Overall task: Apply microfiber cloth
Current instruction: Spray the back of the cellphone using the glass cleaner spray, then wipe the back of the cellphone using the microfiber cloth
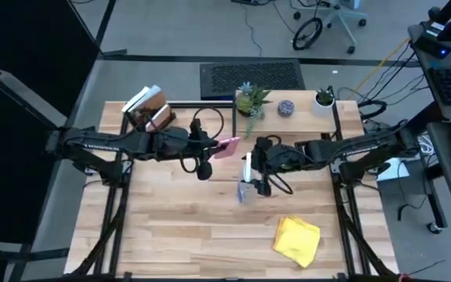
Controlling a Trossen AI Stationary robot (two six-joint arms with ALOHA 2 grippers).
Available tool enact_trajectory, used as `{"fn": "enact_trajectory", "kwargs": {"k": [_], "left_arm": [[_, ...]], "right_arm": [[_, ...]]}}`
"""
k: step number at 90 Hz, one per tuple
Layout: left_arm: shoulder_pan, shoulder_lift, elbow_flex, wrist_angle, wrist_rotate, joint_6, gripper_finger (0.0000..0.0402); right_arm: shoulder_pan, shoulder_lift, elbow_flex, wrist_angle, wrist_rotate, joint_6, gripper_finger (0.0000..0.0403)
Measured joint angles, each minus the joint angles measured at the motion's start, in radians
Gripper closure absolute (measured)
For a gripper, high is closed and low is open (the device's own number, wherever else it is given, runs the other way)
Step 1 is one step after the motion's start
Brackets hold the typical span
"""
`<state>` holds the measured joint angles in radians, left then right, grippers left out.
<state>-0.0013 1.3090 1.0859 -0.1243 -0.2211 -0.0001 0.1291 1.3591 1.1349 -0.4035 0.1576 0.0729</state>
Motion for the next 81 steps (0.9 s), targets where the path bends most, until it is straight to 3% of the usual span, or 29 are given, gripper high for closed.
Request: {"fn": "enact_trajectory", "kwargs": {"k": [35, 54, 65, 81], "left_arm": [[0.0, 0.0, 0.0, -0.088, 0.0, 0.008, 0.0379], [-0.016, 0.0, 0.0, -0.231, 0.045, -0.042, 0.0379], [-0.056, 0.0, -0.001, -0.342, 0.047, -0.122, 0.0379], [-0.127, 0.001, -0.03, -0.34, 0.03, -0.247, 0.0379]], "right_arm": [[0.003, -0.002, 0.164, -0.441, -0.006, 0.141, 0.0055], [0.063, -0.005, 0.177, -0.691, -0.036, 0.366, 0.0055], [0.164, -0.006, 0.13, -0.722, -0.027, 0.493, 0.0055], [0.319, -0.006, -0.011, -0.618, 0.02, 0.677, 0.0055]]}}
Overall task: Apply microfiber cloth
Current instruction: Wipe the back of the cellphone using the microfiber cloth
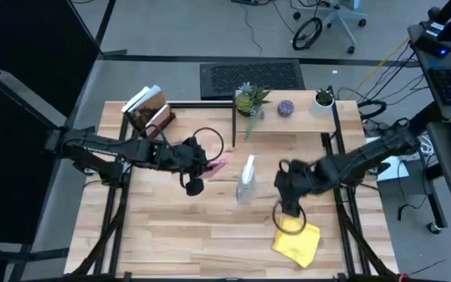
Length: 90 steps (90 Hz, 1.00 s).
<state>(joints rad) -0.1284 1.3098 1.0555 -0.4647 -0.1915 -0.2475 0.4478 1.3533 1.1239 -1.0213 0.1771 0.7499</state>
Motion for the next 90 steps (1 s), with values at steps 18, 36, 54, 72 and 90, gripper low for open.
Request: {"fn": "enact_trajectory", "kwargs": {"k": [18, 36, 54, 72, 90], "left_arm": [[-0.108, 0.008, -0.081, 0.13, -0.001, -0.125, 0.0379], [-0.22, 0.016, -0.204, 0.397, -0.059, -0.265, 0.0379], [-0.307, 0.093, -0.25, 0.609, -0.134, -0.359, 0.0379], [-0.347, 0.236, -0.251, 0.818, -0.137, -0.45, 0.0379], [-0.355, 0.359, -0.251, 0.92, -0.14, -0.572, 0.0379]], "right_arm": [[0.163, 0.003, -0.172, 0.266, 0.0, 0.183, 0.0057], [0.291, 0.006, -0.217, 0.382, 0.003, 0.329, 0.0074], [0.4, 0.069, -0.217, 0.387, 0.001, 0.409, 0.0094], [0.452, 0.17, -0.217, 0.384, -0.027, 0.477, 0.0118], [0.458, 0.268, -0.217, 0.431, -0.053, 0.495, 0.0135]]}}
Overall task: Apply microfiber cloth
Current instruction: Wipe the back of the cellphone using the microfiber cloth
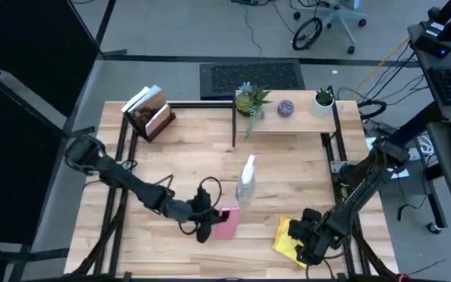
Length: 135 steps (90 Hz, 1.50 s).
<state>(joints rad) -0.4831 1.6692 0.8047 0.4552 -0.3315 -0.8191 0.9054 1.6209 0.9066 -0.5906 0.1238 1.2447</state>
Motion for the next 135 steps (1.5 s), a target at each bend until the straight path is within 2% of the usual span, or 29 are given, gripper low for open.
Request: {"fn": "enact_trajectory", "kwargs": {"k": [20, 34, 70, 79, 100, 120, 128, 135], "left_arm": [[0.01, 0.109, 0.0, 0.055, -0.003, -0.172, 0.0378], [0.02, 0.155, 0.002, 0.064, -0.002, -0.3, 0.0361], [0.031, 0.177, 0.001, 0.022, 0.011, -0.346, 0.0281], [0.035, 0.177, 0.001, -0.034, 0.047, -0.327, 0.0257], [0.041, 0.177, 0.001, -0.085, 0.201, -0.253, 0.0204], [0.038, 0.177, 0.0, -0.099, 0.318, -0.09, 0.019], [0.029, 0.177, 0.0, -0.104, 0.324, -0.007, 0.0193], [0.02, 0.177, 0.003, -0.1, 0.309, 0.051, 0.0197]], "right_arm": [[-0.001, 0.064, 0.0, 0.068, 0.006, -0.009, 0.0135], [-0.001, 0.079, 0.003, 0.076, 0.018, 0.005, 0.0135], [-0.001, 0.083, 0.002, 0.084, 0.088, 0.055, 0.0135], [-0.001, 0.083, 0.002, 0.081, 0.091, 0.052, 0.0135], [-0.002, 0.086, -0.001, 0.069, 0.091, 0.041, 0.0135], [0.0, 0.127, 0.004, 0.061, 0.1, 0.018, 0.0137], [0.002, 0.157, 0.007, 0.052, 0.107, 0.017, 0.0155], [0.012, 0.172, 0.008, 0.048, 0.124, 0.017, 0.0192]]}}
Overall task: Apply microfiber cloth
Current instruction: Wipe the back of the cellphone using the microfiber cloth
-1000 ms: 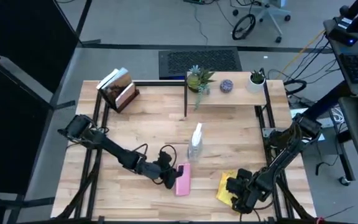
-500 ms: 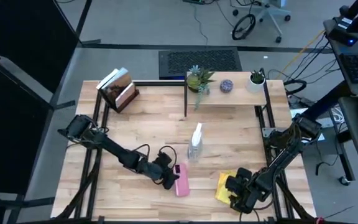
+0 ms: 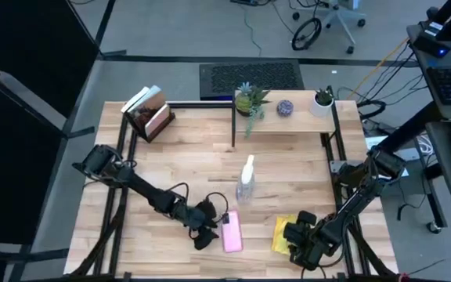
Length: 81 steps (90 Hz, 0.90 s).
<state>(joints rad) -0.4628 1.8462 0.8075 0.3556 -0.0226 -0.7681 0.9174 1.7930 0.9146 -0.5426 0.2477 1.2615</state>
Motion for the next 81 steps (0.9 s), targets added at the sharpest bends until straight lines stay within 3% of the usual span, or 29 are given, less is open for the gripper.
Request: {"fn": "enact_trajectory", "kwargs": {"k": [15, 23, 35, 56, 81], "left_arm": [[-0.012, -0.001, 0.023, 0.005, -0.116, 0.158, 0.021], [-0.016, -0.001, 0.029, 0.013, -0.142, 0.228, 0.0216], [-0.013, 0.004, 0.03, 0.044, -0.16, 0.262, 0.0219], [0.005, 0.087, 0.032, 0.175, -0.17, 0.312, 0.022], [0.024, 0.154, 0.034, 0.226, -0.175, 0.307, 0.022]], "right_arm": [[0.0, -0.013, 0.001, 0.025, 0.027, -0.011, 0.0328], [-0.012, -0.026, 0.041, 0.015, 0.066, -0.122, 0.0386], [-0.082, -0.031, 0.125, 0.1, 0.218, -0.346, 0.0387], [-0.266, -0.008, 0.128, 0.452, 0.244, -0.726, 0.0399], [-0.381, 0.157, 0.128, 0.648, 0.157, -0.802, 0.0399]]}}
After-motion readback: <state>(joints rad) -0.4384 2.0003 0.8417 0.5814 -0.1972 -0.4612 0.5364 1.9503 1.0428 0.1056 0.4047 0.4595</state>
